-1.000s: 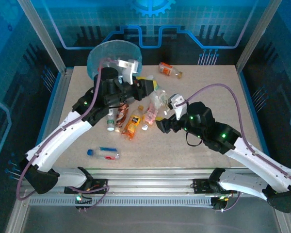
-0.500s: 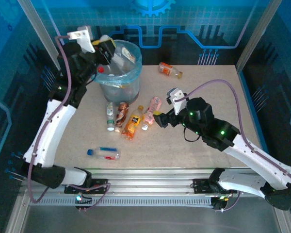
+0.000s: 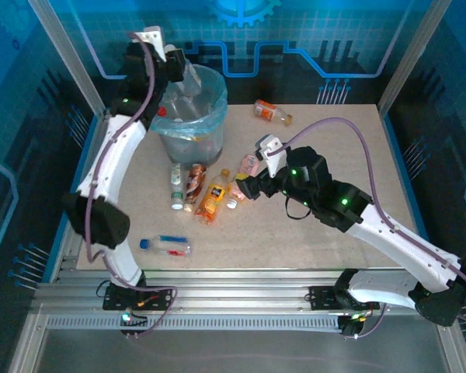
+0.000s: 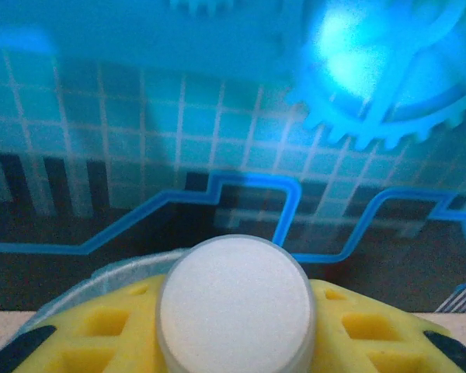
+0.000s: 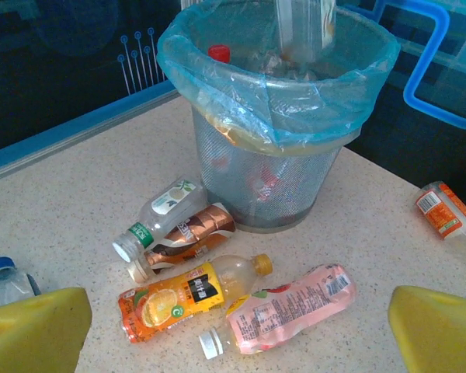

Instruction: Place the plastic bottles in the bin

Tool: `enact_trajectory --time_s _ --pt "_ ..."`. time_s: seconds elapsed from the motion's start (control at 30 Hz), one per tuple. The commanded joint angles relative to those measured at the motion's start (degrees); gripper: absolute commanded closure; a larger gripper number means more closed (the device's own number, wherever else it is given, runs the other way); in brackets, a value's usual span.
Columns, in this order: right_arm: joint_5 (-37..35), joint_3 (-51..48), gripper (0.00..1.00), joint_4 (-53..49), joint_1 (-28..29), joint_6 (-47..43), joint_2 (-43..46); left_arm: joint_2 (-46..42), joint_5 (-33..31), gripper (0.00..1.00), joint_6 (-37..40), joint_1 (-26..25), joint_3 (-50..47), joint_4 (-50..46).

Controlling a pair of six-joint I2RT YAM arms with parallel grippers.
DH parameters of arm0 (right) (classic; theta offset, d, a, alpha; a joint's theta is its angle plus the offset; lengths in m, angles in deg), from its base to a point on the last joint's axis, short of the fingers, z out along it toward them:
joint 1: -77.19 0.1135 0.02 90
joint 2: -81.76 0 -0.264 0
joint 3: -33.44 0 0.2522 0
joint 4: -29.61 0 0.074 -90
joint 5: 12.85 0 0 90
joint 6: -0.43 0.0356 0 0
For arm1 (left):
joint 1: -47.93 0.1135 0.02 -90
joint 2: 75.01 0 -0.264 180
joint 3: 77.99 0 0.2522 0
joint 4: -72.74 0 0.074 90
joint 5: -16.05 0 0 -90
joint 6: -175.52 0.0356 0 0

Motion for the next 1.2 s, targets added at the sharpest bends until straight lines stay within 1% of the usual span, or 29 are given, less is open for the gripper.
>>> enact_trajectory --time_s 0.0,0.27,0.57,0.83,0.9,0.93,0.97,1.0,1.1,1.17 --pt "0.24 2.02 0.01 -1.38 -0.50 -1.21 -0.41 3.12 -3.43 1.00 4.77 0.69 4.06 1.39" --pt "0.62 2.19 0.01 -2.81 -1.12 -2.06 -1.62 10.02 -8.31 1.00 9.91 0.86 4.78 4.13" --pt "1.54 3.31 0.00 -4.20 -1.29 -2.02 -2.83 14.21 -8.04 1.00 11.26 1.13 4.38 2.11" --pt "2.00 3.04 0.00 -5.29 -1.51 -1.84 -2.54 15.22 -7.35 1.00 11.86 1.15 4.63 0.94" --pt "1.68 2.28 0.01 -4.86 -1.48 -1.77 -2.03 15.05 -6.80 0.98 11.22 1.21 5.06 0.24" --pt "1.67 1.90 0.00 -4.52 -1.50 -1.74 -1.84 14.90 -6.44 0.96 10.90 1.15 5.09 0.01" --pt "1.72 1.55 0.00 -4.27 -1.55 -1.78 -1.74 14.74 -6.21 0.92 10.62 1.21 5.15 -0.29" --pt "1.79 1.49 0.00 -4.28 -1.56 -1.66 -1.69 14.68 -6.07 0.85 10.41 1.20 5.16 -0.49" --pt "1.88 2.09 0.00 -4.85 -1.58 -1.54 -2.16 14.15 -5.94 0.59 9.64 1.21 5.25 -1.43" --pt "1.89 2.45 0.00 -5.14 -1.57 -1.44 -2.26 13.73 -5.70 0.46 8.96 1.21 5.27 -1.83"
